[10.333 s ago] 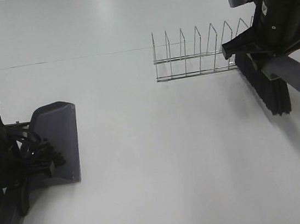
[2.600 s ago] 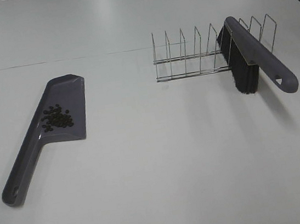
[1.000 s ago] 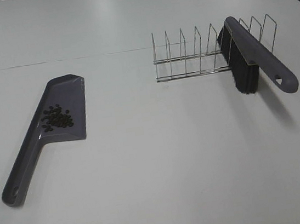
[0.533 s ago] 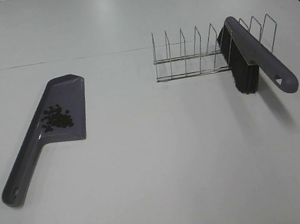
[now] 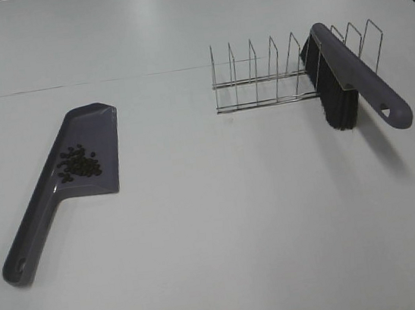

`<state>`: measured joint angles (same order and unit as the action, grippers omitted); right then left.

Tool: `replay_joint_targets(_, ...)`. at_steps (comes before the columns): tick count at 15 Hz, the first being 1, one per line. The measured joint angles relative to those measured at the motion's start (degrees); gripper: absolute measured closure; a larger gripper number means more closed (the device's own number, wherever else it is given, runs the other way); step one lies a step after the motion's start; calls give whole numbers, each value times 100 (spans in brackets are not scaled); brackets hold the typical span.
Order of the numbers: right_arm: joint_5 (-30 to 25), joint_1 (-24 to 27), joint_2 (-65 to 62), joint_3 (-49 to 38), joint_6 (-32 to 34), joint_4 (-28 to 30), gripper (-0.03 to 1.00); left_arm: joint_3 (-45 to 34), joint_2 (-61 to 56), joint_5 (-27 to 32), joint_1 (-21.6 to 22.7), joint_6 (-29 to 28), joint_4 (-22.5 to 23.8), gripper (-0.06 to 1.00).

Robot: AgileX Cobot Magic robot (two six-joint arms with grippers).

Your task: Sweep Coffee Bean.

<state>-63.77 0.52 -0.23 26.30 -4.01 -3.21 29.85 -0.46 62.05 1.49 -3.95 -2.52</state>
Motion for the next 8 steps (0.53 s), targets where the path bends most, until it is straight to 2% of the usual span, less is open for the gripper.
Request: replay_joint_targets(8,0,0,0,0,0,-40,3,0,0,0,0,0,0,4)
